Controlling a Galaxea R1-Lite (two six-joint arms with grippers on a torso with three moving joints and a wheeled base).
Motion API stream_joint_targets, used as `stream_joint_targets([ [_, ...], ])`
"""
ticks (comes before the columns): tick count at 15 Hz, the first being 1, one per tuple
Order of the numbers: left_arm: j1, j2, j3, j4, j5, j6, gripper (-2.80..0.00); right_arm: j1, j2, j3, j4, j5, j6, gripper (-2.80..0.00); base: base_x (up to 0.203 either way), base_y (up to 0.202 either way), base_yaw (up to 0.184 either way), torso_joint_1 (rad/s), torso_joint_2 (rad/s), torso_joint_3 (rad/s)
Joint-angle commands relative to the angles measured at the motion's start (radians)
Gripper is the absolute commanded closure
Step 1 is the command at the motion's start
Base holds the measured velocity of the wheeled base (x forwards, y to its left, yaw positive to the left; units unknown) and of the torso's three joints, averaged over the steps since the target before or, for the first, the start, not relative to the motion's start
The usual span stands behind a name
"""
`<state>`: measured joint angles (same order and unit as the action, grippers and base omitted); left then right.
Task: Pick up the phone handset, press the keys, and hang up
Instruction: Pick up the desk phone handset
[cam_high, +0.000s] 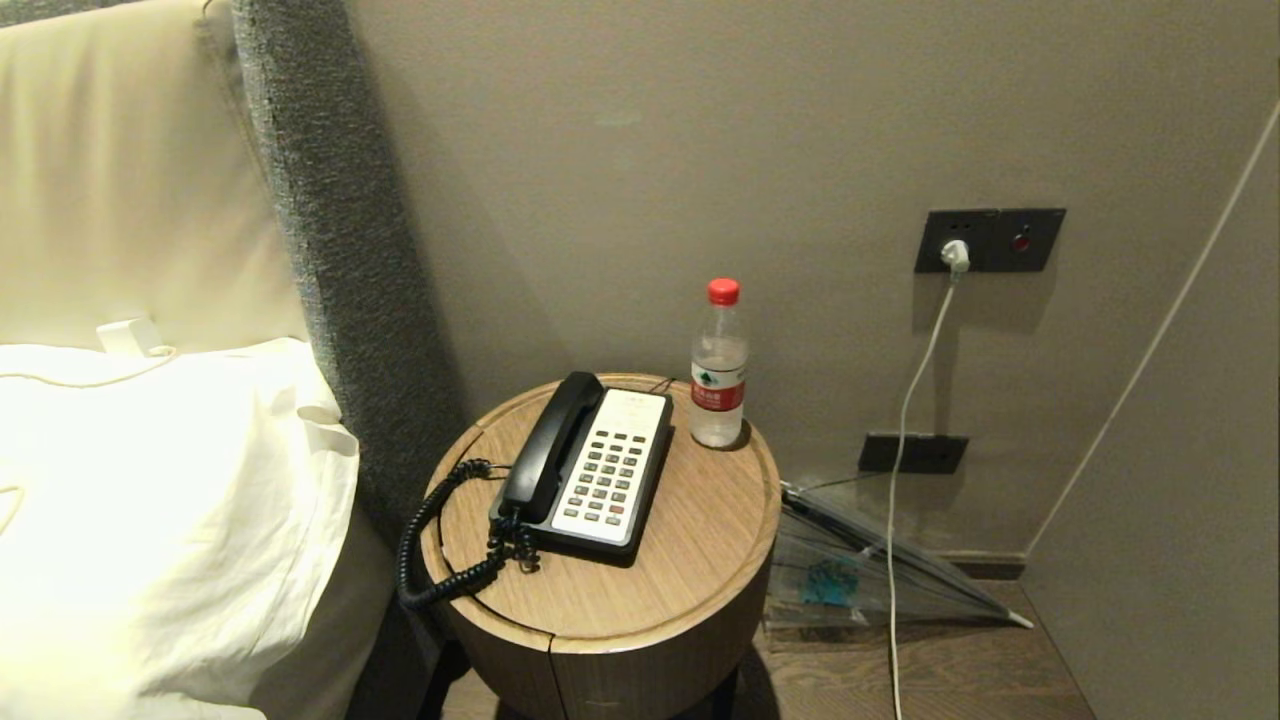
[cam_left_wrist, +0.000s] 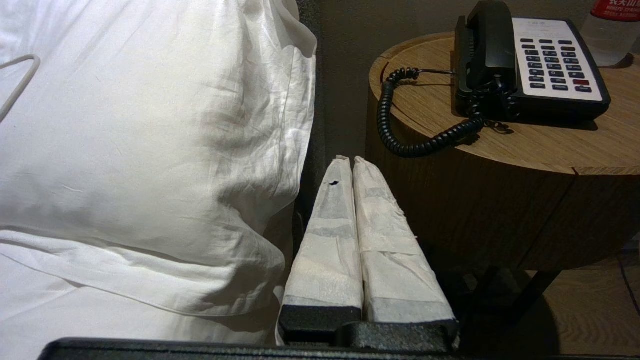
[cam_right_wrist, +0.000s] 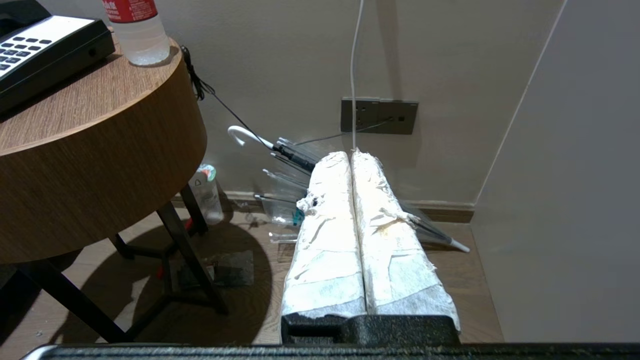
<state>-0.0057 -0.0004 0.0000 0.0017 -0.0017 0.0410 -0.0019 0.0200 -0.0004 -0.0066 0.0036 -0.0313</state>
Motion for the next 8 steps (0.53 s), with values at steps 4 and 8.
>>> stream_joint_targets([
  [4,0.0,-0.001,0.0,0.0,0.0,0.0,0.0,0.0,0.001,0.002,-0.001,0.001,-0.002,0.0,0.0,0.0,0.0,0.0,0.0,0.0],
  [8,0.001,0.0,0.0,0.0,0.0,0.0,0.0,-0.001,0.001,0.002,-0.001,-0.001,0.001,0.0,0.0,0.0,0.0,0.0,0.0,0.0],
])
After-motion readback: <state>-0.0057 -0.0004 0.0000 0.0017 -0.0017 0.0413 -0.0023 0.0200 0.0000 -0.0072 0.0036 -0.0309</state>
